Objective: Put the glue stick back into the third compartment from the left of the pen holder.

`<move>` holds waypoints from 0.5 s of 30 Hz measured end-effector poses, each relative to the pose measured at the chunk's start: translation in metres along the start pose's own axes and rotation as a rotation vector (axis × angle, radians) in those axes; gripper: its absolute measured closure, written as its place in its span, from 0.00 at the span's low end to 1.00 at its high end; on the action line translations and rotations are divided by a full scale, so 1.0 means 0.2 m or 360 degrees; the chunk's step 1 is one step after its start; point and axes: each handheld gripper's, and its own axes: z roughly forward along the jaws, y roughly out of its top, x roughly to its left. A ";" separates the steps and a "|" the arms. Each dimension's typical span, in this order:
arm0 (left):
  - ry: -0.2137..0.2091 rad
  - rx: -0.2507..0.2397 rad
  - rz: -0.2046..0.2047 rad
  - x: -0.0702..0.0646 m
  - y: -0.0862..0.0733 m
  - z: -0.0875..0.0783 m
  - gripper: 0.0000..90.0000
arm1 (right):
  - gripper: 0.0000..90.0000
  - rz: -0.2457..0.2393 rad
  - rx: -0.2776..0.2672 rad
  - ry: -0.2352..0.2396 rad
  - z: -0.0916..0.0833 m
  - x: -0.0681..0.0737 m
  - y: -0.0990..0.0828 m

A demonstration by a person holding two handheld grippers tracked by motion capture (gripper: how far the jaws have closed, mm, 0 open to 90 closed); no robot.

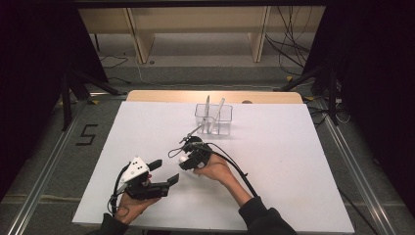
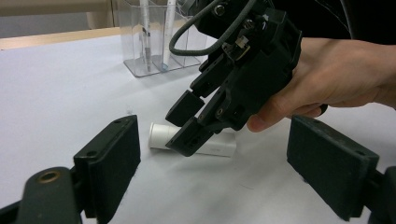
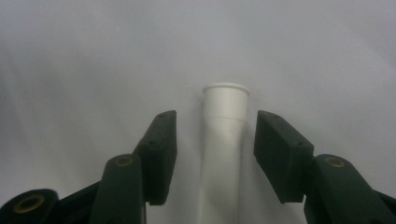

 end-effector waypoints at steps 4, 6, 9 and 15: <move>0.0000 0.0004 0.0002 0.00 0.00 0.00 0.19 | 0.60 -0.0010 0.0011 -0.0002 0.01 0.00 0.00; 0.0001 0.0005 0.0001 0.00 0.00 0.00 0.19 | 0.61 -0.0014 0.0020 -0.0005 0.01 0.00 0.00; 0.0001 0.0008 0.0003 0.00 0.00 0.00 0.19 | 0.63 -0.0021 0.0023 -0.0005 0.02 0.01 0.00; 0.0009 0.0005 0.0006 0.00 0.00 0.00 0.19 | 0.65 -0.0032 0.0057 -0.0035 0.03 0.01 0.01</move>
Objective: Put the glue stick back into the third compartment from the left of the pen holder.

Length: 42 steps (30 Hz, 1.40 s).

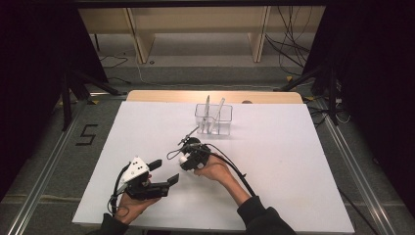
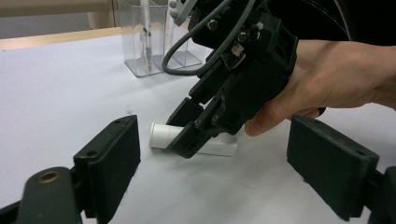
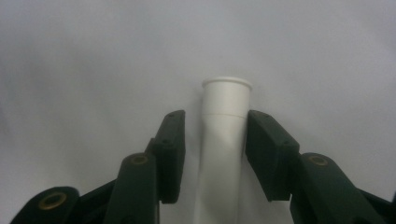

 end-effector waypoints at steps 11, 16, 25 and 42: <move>0.0001 0.0013 0.0005 0.00 0.00 0.00 0.19 | 0.73 -0.0016 0.0049 -0.0055 0.02 0.00 0.01; 0.0002 0.0016 0.0002 0.00 0.00 0.00 0.19 | 0.75 0.0008 0.0063 -0.0052 0.01 0.00 0.01; 0.0001 0.0014 0.0000 0.00 0.00 0.00 0.19 | 0.75 -0.0002 0.0074 -0.0062 0.00 0.00 0.01; 0.0003 0.0014 0.0001 0.00 0.00 0.00 0.19 | 0.76 -0.0030 0.0059 -0.0055 -0.04 0.01 0.00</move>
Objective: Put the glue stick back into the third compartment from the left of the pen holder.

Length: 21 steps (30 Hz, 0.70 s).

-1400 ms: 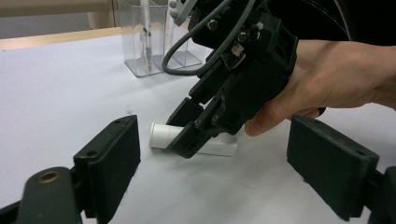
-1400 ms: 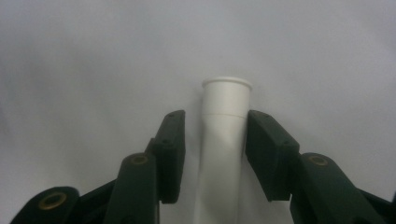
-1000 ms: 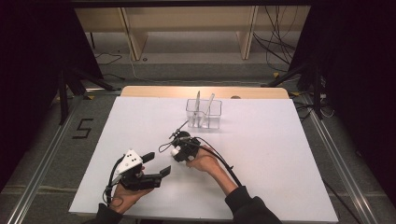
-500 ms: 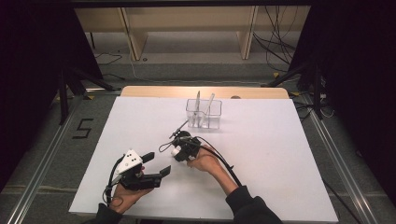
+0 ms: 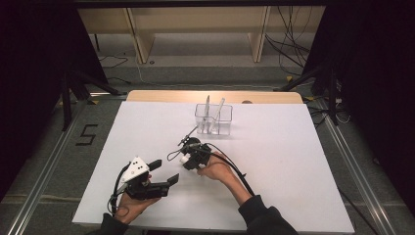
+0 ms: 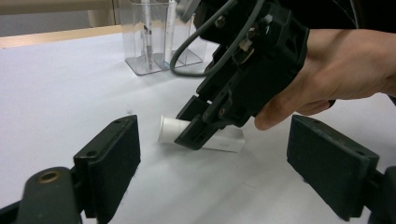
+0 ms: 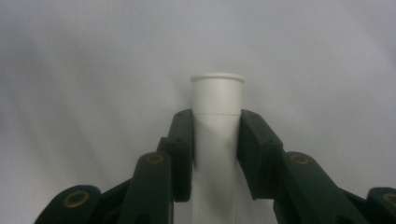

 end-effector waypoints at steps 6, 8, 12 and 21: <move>0.0001 -0.0001 0.0000 0.00 0.00 0.00 0.19 | 0.76 0.0016 -0.0081 0.0029 -0.04 -0.02 -0.02; 0.0001 -0.0001 0.0000 0.00 0.00 0.00 0.19 | 0.76 0.0012 -0.0110 0.0036 -0.04 -0.02 -0.02; 0.0001 -0.0003 -0.0002 0.00 0.00 0.00 0.19 | 0.76 0.0016 -0.0156 0.0042 -0.06 -0.03 -0.04; 0.0002 0.0001 0.0004 0.00 0.00 0.00 0.19 | 0.76 0.0026 -0.0256 0.0043 -0.11 -0.04 -0.05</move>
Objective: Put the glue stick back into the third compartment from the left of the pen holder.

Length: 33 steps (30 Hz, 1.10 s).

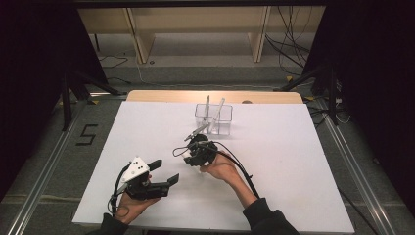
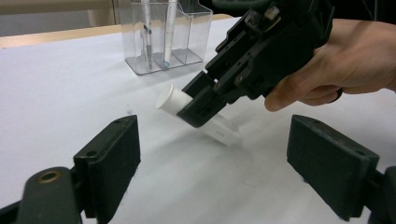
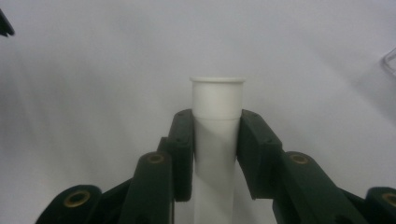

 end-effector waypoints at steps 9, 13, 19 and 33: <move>0.0001 -0.0003 -0.0002 0.00 0.00 0.00 0.19 | 0.76 0.0008 -0.0137 -0.0007 -0.05 -0.02 0.01; 0.0003 -0.0003 -0.0003 0.00 0.00 0.00 0.19 | 0.76 0.0041 -0.0206 -0.0020 -0.08 -0.04 0.02; 0.0005 -0.0005 -0.0006 0.00 0.00 0.00 0.19 | 0.76 0.0112 -0.0327 -0.0037 -0.15 -0.09 0.02; 0.0008 -0.0004 -0.0010 0.00 0.00 0.00 0.19 | 0.76 0.0240 -0.0497 -0.0137 -0.31 -0.24 0.01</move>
